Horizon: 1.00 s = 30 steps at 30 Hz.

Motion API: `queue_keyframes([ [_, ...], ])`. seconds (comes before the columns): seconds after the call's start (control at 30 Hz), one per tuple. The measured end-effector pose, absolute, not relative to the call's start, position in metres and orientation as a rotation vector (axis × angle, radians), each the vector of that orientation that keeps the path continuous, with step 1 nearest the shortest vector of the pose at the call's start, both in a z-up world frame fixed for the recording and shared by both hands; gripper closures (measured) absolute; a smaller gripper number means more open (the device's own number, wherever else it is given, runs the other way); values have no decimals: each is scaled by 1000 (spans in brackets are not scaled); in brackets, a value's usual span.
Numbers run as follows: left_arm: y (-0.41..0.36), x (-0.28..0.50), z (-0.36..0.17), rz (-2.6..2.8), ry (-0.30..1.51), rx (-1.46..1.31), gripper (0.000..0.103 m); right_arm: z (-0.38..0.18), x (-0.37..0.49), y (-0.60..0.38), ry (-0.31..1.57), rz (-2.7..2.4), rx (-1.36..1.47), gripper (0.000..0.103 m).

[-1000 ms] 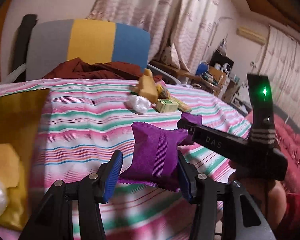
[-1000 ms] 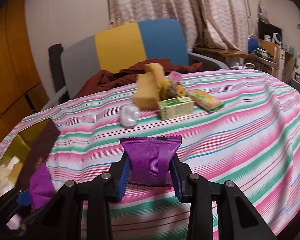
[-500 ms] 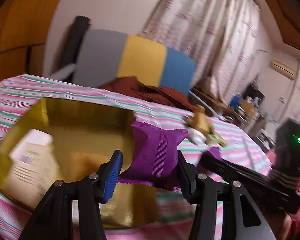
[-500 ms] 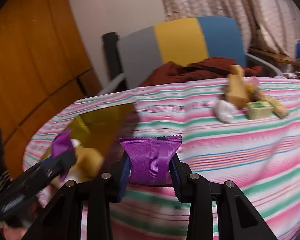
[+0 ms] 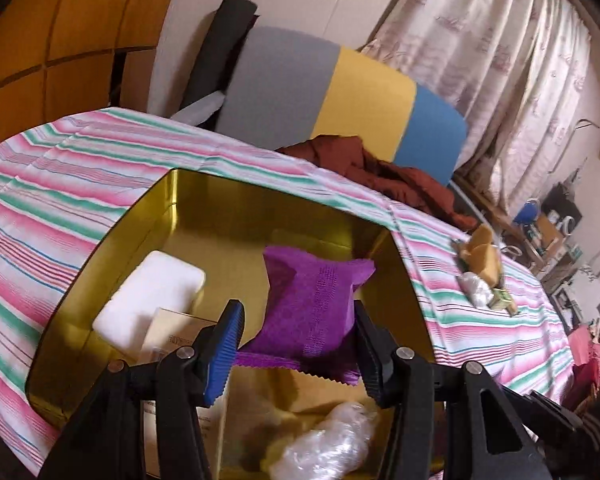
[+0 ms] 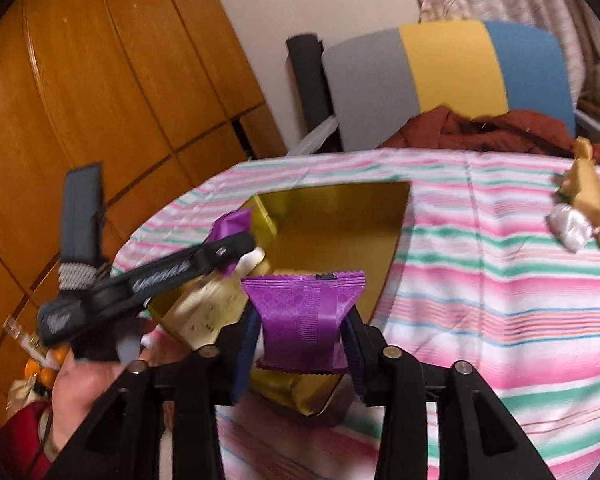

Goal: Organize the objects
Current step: 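Open both tools over the gold tin to drop the purple packets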

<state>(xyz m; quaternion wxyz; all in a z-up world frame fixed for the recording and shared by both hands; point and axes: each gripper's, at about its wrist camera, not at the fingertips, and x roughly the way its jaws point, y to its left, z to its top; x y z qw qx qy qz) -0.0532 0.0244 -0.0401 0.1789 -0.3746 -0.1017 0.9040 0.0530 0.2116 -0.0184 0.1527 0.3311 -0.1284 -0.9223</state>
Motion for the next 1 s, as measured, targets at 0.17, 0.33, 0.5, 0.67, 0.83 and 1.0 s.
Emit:
queue_keyframes([
  [0.17,20,-53,-31,2626,-296,-1045,29,-16,63,214,-324,-2690,915,38],
  [0.33,5,-43,-18,2684,-410,-965,28,-19,64,226,-381,-2705,921,35],
  [0.5,0,-32,-12,2700,-482,-935,28,-26,65,236,-446,-2709,944,31],
  [0.67,12,-27,-12,2663,-474,-959,28,-26,70,245,-481,-2726,939,28],
  [0.83,35,-15,-9,2635,-382,-950,28,-26,69,256,-505,-2759,948,26],
  [1.0,62,-2,-6,2588,-278,-934,28,-31,68,274,-540,-2808,979,23],
])
